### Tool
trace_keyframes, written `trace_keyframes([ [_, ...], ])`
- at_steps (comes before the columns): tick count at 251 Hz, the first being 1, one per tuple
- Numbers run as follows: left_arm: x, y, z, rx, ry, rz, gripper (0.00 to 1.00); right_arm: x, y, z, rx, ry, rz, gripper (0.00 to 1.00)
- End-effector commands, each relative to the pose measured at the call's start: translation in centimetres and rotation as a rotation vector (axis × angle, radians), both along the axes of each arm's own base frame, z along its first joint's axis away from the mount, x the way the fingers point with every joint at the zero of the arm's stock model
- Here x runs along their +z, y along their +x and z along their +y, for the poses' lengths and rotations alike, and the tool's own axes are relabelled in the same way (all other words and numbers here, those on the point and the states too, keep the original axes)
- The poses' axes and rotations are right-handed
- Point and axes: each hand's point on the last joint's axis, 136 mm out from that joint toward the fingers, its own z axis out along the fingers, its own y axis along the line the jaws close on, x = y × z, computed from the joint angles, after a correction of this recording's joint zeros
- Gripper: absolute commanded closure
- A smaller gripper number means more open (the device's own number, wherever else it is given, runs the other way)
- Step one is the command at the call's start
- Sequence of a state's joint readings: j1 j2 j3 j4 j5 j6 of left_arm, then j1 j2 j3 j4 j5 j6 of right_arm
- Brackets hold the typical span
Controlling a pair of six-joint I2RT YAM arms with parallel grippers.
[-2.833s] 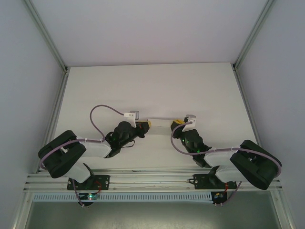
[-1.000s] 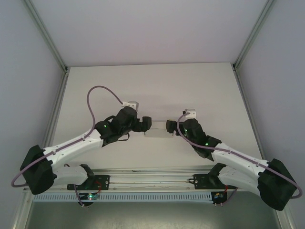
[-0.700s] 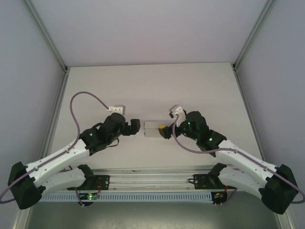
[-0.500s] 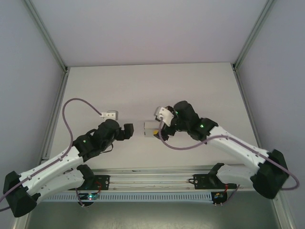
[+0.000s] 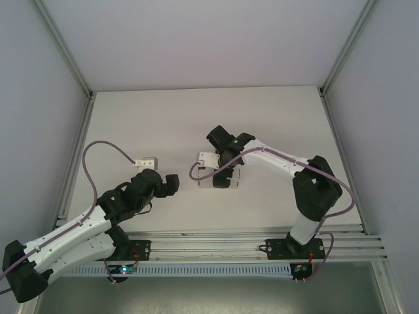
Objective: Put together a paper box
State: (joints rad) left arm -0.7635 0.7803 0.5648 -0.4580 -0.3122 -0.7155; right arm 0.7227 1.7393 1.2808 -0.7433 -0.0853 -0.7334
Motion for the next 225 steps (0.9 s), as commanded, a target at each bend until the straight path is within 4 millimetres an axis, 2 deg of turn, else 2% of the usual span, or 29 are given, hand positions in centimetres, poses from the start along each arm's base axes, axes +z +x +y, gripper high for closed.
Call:
trace_keyframes([
  [1, -0.7, -0.1, 1.2, 0.046, 0.025, 0.011, 0.0, -0.5, -0.4, -1.0, 0.03, -0.09, 0.01, 0.15],
  [27, -0.6, 0.0, 1.2, 0.047, 0.021, 0.008, 0.0, -0.9, -0.5, -1.0, 0.038, -0.109, 0.021, 0.32],
  [53, -0.4, 0.0, 1.0, 0.037, 0.015, 0.003, 0.0, -0.7, -0.3, -0.9, 0.04, -0.11, -0.007, 0.53],
  [78, -0.3, 0.0, 0.7, 0.028, 0.007, 0.003, 0.0, 0.3, 0.5, -0.7, 0.03, -0.11, -0.088, 0.57],
  [97, -0.4, 0.0, 0.7, 0.027, 0.004, 0.006, 0.0, 1.4, 2.2, -0.7, -0.015, -0.122, -0.223, 0.59],
  [109, -0.4, 0.0, 0.6, 0.027, 0.004, 0.008, 0.0, 2.1, 3.2, -0.7, -0.043, -0.136, -0.314, 0.65],
  [141, -0.5, 0.0, 0.5, 0.022, 0.002, 0.011, 0.0, 3.7, 6.0, -0.9, -0.119, -0.164, -0.559, 0.63],
  [165, -0.4, 0.0, 0.4, 0.019, 0.0, 0.008, 0.0, 3.7, 7.6, -0.9, -0.132, -0.175, -0.7, 0.63],
  [188, -0.5, 0.1, 0.4, 0.019, 0.002, 0.009, 0.0, 2.7, 8.0, -0.5, -0.1, -0.167, -0.773, 0.64],
  [209, -0.4, 0.0, 0.4, 0.018, 0.0, 0.009, 0.0, 1.3, 7.4, 0.2, -0.024, -0.167, -0.808, 0.65],
  [225, -0.4, 0.1, 0.4, 0.019, -0.001, 0.008, 0.0, 0.6, 7.2, 0.4, -0.008, -0.159, -0.827, 0.61],
])
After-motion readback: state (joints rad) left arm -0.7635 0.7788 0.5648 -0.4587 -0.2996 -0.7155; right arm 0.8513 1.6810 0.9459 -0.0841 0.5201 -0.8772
